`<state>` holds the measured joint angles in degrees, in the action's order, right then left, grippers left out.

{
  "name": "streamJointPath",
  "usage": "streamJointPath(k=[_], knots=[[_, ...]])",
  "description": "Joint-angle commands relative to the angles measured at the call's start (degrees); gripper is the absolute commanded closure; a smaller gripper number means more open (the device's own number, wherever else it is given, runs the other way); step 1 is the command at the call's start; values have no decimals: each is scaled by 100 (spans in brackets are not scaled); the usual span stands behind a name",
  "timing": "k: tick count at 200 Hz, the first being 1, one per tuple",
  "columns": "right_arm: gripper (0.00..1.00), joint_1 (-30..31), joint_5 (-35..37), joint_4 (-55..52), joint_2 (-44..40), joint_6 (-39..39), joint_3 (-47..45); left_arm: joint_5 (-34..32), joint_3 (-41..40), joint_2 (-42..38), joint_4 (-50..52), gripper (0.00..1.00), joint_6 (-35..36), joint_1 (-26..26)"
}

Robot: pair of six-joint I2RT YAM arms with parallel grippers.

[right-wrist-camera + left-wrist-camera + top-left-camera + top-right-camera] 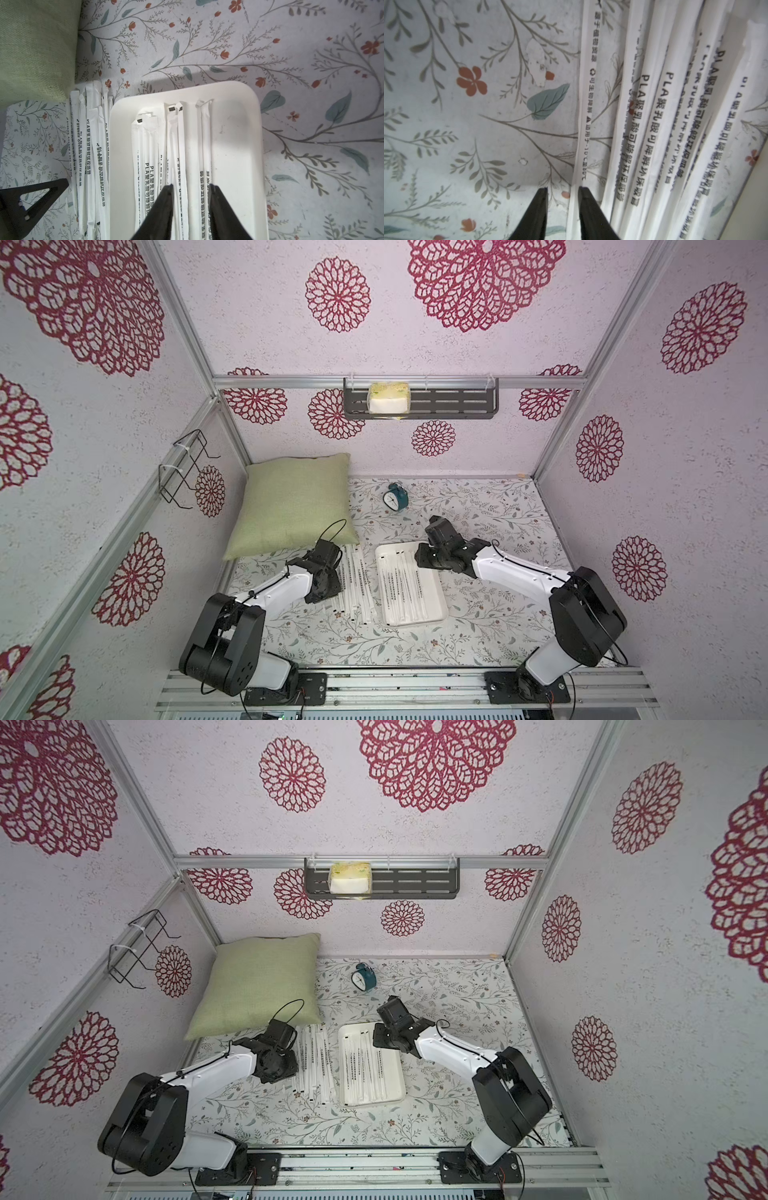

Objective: Put the straws into the storage box
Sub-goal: Pick up the straw from the center of the board, then place the straw in the storage box.

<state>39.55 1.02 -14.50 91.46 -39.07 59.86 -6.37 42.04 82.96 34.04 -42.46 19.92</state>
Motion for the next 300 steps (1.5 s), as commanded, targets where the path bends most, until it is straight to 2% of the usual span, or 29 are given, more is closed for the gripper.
streamJointPath(k=[1, 44, 74, 104, 148, 164, 177, 194, 216, 238, 257, 270, 300], knots=[[66, 18, -57, 85, -97, -49, -27, -46, 279, 221, -120, 65, 44, 12], [66, 26, -5, 122, -224, -106, -141, -109, 133, 679, -217, 71, 49, 42], [66, 29, -10, 113, -203, -87, -66, -207, -56, 283, 81, 80, -141, 123], [66, 26, 9, 90, -159, -42, 64, -75, -337, -216, 186, 89, -539, 414], [67, 9, 108, -94, -222, 70, 133, -350, -267, -1143, 1163, 93, -1472, 1186], [67, -72, 137, -158, -320, 92, 110, -708, 150, -1416, 1819, 94, -1929, 1697], [67, -191, 141, -168, -450, 88, 59, -1091, 800, -1413, 2387, 95, -2272, 2278], [67, -440, 118, -121, -668, 109, -48, -1394, 1702, -1041, 2503, 96, -2459, 2936], [67, -884, 61, -32, -906, 143, -212, -1294, 2798, 56, 1825, 96, -2008, 3425], [68, -1288, 15, 26, -1138, 208, -375, -767, 3734, 1289, 939, 97, -1566, 3470], [68, -1556, -7, -26, -1339, 289, -438, -474, 4524, 2259, 749, 98, -1470, 3531], [68, -1682, -46, -49, -1480, 354, -494, -424, 4765, 2661, 671, 99, -1563, 3571], [68, -1834, -180, -114, -1584, 520, -577, -162, 4669, 3265, 445, 99, -1921, 3576]])
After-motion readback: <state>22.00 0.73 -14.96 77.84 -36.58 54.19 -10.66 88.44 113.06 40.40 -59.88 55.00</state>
